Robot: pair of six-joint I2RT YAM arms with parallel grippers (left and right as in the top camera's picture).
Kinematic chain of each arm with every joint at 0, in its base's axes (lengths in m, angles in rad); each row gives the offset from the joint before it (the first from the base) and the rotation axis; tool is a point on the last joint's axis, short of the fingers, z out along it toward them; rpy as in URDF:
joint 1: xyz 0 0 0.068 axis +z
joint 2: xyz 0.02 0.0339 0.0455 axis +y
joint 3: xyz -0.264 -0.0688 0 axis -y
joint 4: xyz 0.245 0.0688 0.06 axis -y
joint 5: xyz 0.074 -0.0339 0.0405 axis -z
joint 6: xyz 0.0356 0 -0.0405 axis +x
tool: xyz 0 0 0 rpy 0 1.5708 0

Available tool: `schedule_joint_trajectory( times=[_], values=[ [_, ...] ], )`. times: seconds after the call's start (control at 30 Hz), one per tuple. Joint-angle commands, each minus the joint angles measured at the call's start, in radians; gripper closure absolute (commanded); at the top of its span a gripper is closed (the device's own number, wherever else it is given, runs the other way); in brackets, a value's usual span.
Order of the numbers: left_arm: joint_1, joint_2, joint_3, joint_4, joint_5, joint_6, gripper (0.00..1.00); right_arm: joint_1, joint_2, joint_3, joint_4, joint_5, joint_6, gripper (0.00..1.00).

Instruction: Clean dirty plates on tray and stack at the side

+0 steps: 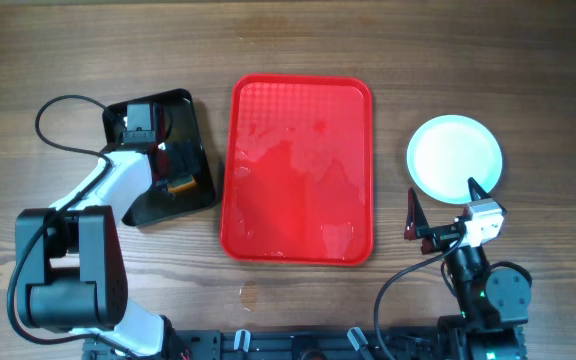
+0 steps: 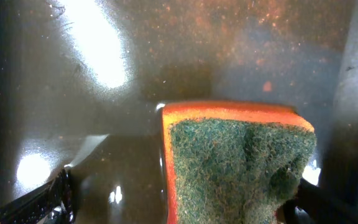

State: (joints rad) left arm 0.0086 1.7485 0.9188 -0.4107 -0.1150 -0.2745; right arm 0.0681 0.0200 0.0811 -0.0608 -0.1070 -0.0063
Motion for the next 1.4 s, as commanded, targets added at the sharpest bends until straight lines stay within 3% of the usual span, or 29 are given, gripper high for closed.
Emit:
schedule_joint_trajectory(
  times=[0.0, 0.73, 0.83, 1.03, 1.2, 1.37],
  values=[
    [0.003, 0.004, -0.010, 0.000, -0.009, 0.006, 0.00, -0.005, -0.017, -0.076, 0.075, 0.010, -0.014, 0.00],
    [0.004, -0.039, -0.035, 0.007, -0.013, 0.006, 0.00, -0.004, -0.015, -0.076, 0.067, 0.011, -0.017, 0.00],
    [-0.023, -0.166, -0.101, 0.007, -0.013, 0.006, 0.00, -0.004, -0.015, -0.076, 0.067, 0.011, -0.018, 0.00],
    [-0.089, -0.604, -0.300, 0.003, -0.013, 0.006, 0.00, -0.004, -0.015, -0.076, 0.067, 0.011, -0.017, 0.00],
    [-0.071, -0.978, -0.417, -0.075, -0.017, 0.006, 0.00, -0.004, -0.015, -0.076, 0.067, 0.011, -0.017, 0.00],
    [-0.030, -1.334, -0.517, 0.008, 0.015, 0.006, 0.00, -0.004, -0.015, -0.076, 0.067, 0.011, -0.017, 0.00]
  ],
)
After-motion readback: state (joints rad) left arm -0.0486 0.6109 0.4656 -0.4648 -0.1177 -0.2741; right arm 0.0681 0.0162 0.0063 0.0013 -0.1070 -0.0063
